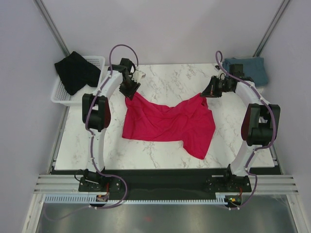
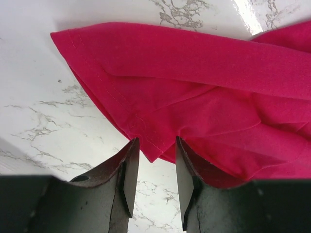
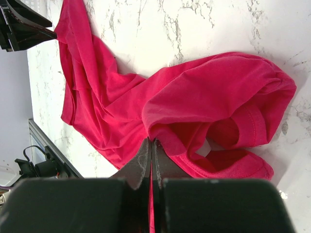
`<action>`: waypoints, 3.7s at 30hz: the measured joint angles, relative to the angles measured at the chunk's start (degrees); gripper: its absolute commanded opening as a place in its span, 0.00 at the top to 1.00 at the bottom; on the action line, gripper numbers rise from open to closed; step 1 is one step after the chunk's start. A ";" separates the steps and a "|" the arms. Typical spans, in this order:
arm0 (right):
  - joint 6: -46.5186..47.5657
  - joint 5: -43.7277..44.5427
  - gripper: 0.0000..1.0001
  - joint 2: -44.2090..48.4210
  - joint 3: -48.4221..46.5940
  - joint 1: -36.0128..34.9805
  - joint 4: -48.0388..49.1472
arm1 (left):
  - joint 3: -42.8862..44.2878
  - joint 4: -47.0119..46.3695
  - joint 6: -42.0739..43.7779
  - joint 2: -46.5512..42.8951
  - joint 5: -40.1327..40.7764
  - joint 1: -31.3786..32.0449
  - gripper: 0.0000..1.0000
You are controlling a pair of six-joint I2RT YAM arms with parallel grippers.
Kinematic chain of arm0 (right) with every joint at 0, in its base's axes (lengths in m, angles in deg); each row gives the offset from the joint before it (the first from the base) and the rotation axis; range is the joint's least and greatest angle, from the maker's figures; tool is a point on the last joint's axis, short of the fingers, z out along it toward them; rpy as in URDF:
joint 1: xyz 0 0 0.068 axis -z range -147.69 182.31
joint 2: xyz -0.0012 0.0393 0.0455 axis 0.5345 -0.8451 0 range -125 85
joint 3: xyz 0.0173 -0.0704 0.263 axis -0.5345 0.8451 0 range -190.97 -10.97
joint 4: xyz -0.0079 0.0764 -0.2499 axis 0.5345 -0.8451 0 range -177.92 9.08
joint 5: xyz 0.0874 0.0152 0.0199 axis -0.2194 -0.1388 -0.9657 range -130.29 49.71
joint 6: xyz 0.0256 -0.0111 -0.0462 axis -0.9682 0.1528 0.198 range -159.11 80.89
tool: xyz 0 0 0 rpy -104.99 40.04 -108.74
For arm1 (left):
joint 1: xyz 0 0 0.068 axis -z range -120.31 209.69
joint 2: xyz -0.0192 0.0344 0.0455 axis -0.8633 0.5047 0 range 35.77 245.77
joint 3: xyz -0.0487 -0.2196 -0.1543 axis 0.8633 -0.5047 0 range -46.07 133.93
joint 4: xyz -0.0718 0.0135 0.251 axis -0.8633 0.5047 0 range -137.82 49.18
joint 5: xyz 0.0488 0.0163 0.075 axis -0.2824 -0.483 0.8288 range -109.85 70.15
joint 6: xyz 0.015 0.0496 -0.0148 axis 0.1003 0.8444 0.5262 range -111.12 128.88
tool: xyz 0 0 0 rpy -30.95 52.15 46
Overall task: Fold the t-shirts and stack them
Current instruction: Flatten the tshirt out
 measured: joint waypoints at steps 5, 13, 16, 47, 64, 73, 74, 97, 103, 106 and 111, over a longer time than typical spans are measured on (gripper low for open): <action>0.00 0.15 1.00 -0.04 0.00 0.00 0.00 | 0.07 0.31 -1.05 0.72 -0.15 -0.28 0.57; 0.02 0.20 1.00 -0.31 0.00 0.00 0.00 | 0.57 0.39 -2.21 1.22 0.09 -1.49 0.48; 0.02 0.26 1.00 -0.35 0.00 0.00 0.00 | 1.11 0.37 -2.45 1.84 0.09 -1.88 0.49; 0.20 0.61 1.00 -0.50 0.00 0.00 0.02 | 4.42 1.01 -3.89 4.74 -0.90 -2.14 0.55; 0.20 0.63 1.00 -1.66 -0.20 0.00 0.02 | 4.42 1.03 -4.55 4.81 -0.37 -2.51 0.59; 0.24 1.03 1.00 -1.66 -0.24 0.00 0.00 | 4.42 1.07 -4.57 6.01 -0.57 -2.51 0.69; 0.24 1.03 1.00 -1.68 -0.24 0.00 0.02 | 4.42 1.07 -4.57 6.16 -0.61 -2.51 0.71; 0.83 2.95 1.00 -1.68 -2.38 0.00 -0.35 | 7.43 0.90 -4.76 0.24 0.55 -2.51 0.93; 1.27 3.80 1.00 -1.18 -4.20 0.15 -0.31 | 7.45 0.70 -4.74 -8.31 0.57 -2.51 0.98; 1.27 4.00 1.00 -0.57 -4.20 0.55 -0.57 | 7.45 0.72 -4.74 -11.17 0.81 -2.51 0.98; 1.53 5.92 1.00 2.38 -5.95 2.14 -2.05 | 5.62 0.52 -4.68 -16.26 1.60 -2.51 0.98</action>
